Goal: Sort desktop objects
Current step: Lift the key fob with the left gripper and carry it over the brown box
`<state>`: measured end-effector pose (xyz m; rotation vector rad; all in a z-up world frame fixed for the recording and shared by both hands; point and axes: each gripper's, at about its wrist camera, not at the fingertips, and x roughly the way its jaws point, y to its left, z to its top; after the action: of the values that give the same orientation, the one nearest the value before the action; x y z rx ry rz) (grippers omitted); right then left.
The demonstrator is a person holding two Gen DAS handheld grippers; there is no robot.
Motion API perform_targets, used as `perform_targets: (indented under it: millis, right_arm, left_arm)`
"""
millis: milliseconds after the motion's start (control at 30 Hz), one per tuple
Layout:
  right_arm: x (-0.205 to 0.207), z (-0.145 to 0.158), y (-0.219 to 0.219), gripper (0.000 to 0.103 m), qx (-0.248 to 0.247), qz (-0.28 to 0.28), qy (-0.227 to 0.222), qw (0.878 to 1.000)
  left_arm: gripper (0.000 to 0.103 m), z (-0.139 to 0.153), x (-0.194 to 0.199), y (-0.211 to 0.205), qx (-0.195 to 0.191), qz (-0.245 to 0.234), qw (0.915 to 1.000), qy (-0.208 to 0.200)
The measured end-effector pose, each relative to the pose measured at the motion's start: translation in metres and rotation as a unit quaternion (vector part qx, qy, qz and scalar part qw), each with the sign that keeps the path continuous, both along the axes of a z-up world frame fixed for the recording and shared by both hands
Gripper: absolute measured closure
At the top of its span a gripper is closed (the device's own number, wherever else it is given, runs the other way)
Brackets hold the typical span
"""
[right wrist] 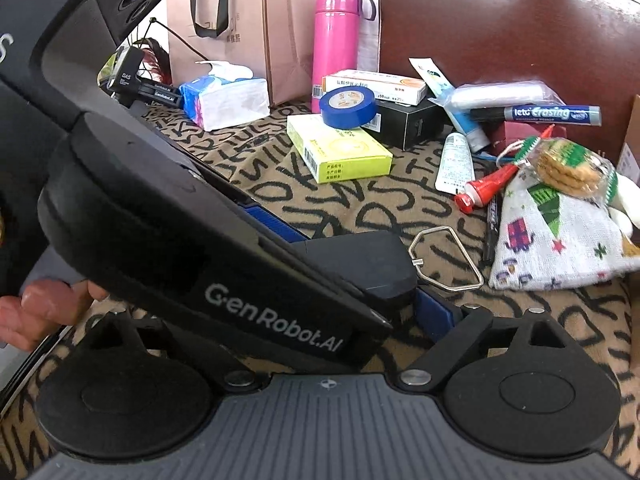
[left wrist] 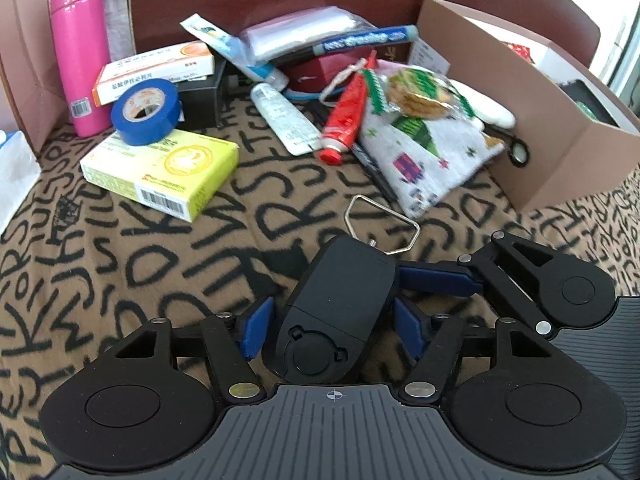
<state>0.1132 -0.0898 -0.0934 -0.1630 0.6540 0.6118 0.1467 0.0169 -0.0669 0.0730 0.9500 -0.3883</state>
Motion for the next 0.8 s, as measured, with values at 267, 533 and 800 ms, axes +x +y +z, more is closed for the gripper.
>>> perform_targets:
  millis: [267,533,800]
  right_arm:
    - [-0.035,0.008,-0.030,0.009,0.003,-0.021,0.010,1.000]
    - [-0.075,0.025,-0.076,0.009,0.021,-0.074,-0.011,0.997]
    - [-0.100,0.062,-0.124,0.009,0.051,-0.133,-0.068,0.987]
  left_arm:
    - [0.036,0.004,-0.035,-0.027,-0.011,-0.019,0.9997,0.009]
    - [0.036,0.024,-0.066,-0.082,-0.003,-0.070,0.9974,-0.014]
    - [0.036,0.065,-0.092,-0.136,0.007,-0.138,0.9861,-0.092]
